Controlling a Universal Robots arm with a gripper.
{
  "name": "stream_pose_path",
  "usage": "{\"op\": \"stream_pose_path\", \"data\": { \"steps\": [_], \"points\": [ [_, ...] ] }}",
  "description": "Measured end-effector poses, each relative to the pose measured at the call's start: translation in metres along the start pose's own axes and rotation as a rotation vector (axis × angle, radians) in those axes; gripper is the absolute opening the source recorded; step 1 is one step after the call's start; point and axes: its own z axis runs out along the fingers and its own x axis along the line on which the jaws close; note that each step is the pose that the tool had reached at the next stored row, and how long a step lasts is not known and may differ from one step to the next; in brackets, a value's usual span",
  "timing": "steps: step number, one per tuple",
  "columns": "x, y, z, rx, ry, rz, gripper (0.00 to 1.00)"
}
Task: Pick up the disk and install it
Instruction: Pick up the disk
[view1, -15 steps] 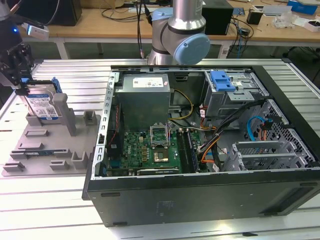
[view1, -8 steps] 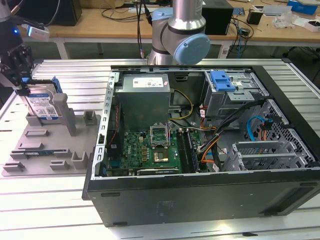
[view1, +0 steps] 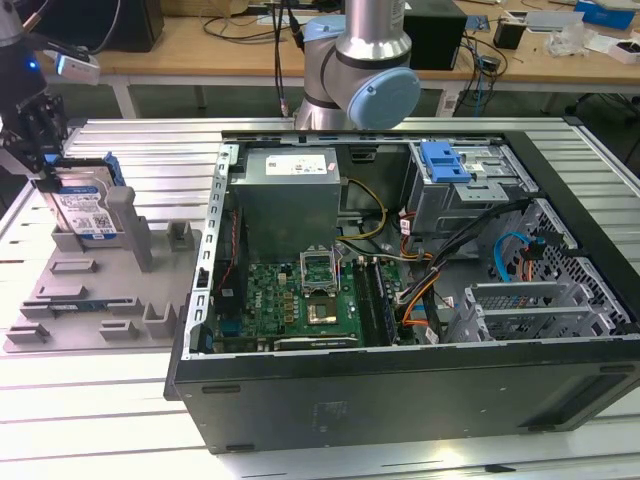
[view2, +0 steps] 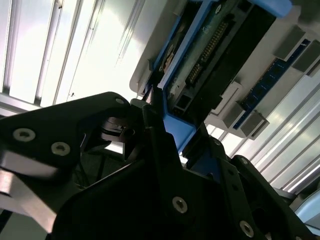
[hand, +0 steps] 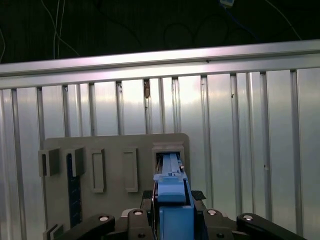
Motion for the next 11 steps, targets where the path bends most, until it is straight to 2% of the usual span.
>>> {"op": "stream_pose_path", "data": {
  "steps": [6,7,11],
  "points": [
    [-0.0001,0.0,0.0014,0.0,-0.0001,0.0,0.41],
    [-0.0001,0.0,0.0017,-0.0001,-0.0001,0.0,0.37],
    [0.0,0.0001,0.0021,-0.0001,-0.0001,0.0,0.37]
  ]
}}
